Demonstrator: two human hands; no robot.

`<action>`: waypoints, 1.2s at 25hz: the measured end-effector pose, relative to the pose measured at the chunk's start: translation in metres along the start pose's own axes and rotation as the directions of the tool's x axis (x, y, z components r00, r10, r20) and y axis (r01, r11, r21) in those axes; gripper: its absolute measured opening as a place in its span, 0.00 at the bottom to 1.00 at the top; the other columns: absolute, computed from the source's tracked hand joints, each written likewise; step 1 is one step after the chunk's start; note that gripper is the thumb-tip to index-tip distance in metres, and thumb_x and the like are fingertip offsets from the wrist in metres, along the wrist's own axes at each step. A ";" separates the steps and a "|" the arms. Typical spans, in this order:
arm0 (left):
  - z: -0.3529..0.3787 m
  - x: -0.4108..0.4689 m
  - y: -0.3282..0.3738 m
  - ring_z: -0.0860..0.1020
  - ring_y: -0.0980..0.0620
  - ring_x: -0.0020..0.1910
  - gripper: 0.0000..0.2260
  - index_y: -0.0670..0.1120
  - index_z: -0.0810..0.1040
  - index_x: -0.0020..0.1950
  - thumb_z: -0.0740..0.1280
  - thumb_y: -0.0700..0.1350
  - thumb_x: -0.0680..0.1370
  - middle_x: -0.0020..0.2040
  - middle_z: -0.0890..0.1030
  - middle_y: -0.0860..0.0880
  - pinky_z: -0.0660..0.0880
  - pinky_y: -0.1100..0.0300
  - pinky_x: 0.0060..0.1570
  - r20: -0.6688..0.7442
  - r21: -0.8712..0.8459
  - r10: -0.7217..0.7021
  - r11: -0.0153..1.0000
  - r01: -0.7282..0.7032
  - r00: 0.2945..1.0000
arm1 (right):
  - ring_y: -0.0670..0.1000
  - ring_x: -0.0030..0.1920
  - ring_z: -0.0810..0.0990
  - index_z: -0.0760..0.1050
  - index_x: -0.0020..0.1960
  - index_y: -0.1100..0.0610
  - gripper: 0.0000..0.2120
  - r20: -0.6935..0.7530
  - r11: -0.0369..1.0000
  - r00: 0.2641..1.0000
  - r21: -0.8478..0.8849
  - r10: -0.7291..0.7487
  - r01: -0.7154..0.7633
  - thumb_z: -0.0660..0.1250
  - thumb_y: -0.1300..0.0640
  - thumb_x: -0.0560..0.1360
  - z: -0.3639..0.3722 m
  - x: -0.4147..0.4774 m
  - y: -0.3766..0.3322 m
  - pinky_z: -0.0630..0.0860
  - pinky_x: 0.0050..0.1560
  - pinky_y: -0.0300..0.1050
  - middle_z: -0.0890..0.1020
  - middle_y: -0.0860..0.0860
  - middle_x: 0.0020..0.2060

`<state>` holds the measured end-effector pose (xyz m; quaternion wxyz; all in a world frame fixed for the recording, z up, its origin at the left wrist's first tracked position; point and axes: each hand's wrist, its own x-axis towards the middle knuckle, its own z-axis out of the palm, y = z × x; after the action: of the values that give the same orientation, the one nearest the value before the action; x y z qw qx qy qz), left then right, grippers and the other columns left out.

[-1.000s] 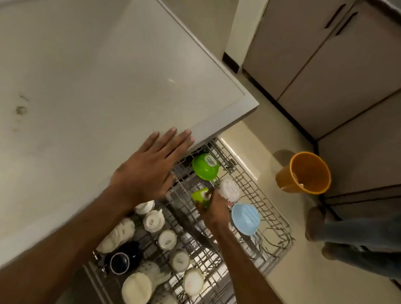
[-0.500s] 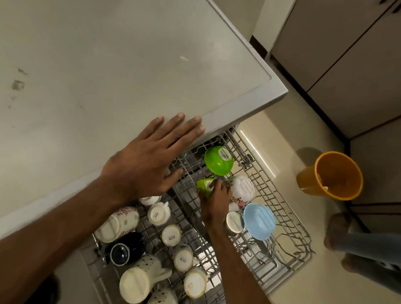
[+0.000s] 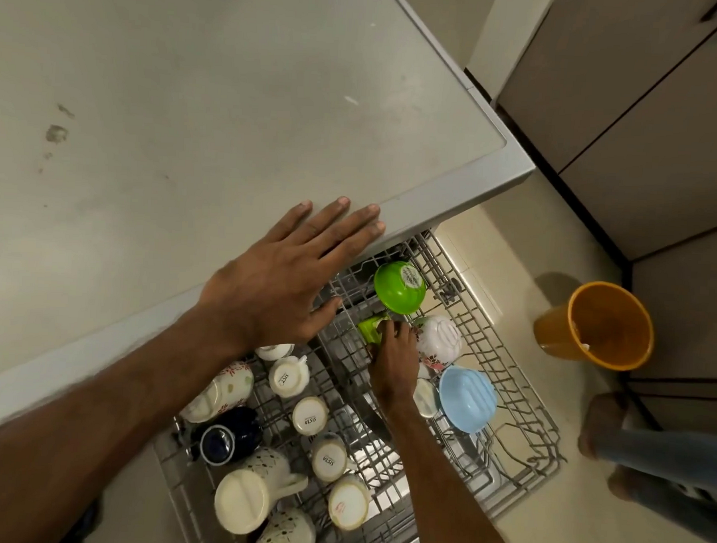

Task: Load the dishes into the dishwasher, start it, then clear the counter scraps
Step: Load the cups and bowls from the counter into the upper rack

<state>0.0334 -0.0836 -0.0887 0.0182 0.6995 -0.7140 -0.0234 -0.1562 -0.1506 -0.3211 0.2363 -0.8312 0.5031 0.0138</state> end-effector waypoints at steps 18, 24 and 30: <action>0.003 0.001 -0.001 0.45 0.48 0.81 0.39 0.51 0.44 0.82 0.64 0.52 0.77 0.82 0.45 0.51 0.52 0.42 0.77 -0.018 -0.011 0.012 1.000 -0.012 1.000 | 0.60 0.61 0.73 0.73 0.66 0.59 0.28 0.016 0.982 0.983 -0.049 -0.180 0.181 0.51 0.44 0.74 -0.024 -0.060 0.023 0.75 0.56 0.59 0.74 0.57 0.63; 0.006 0.003 -0.004 0.45 0.48 0.81 0.41 0.51 0.44 0.82 0.66 0.49 0.76 0.82 0.45 0.52 0.51 0.43 0.78 -0.031 0.031 0.009 0.999 -0.008 0.999 | 0.55 0.63 0.76 0.76 0.62 0.52 0.14 0.032 0.969 0.977 -0.131 -0.209 0.211 0.66 0.51 0.77 -0.032 -0.126 0.058 0.75 0.59 0.57 0.76 0.52 0.64; 0.008 0.002 0.000 0.48 0.47 0.80 0.41 0.51 0.45 0.82 0.67 0.47 0.75 0.82 0.47 0.52 0.53 0.42 0.77 -0.036 0.021 0.006 1.000 -0.006 0.999 | 0.55 0.65 0.77 0.79 0.61 0.52 0.15 -0.015 0.970 0.987 -0.189 -0.157 0.151 0.71 0.53 0.75 -0.049 -0.194 0.087 0.75 0.63 0.59 0.79 0.52 0.64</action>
<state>0.0331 -0.0852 -0.0970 0.0238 0.6978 -0.7158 -0.0035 -0.3357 -0.0430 -0.2598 0.1498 -0.8864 0.4370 0.0300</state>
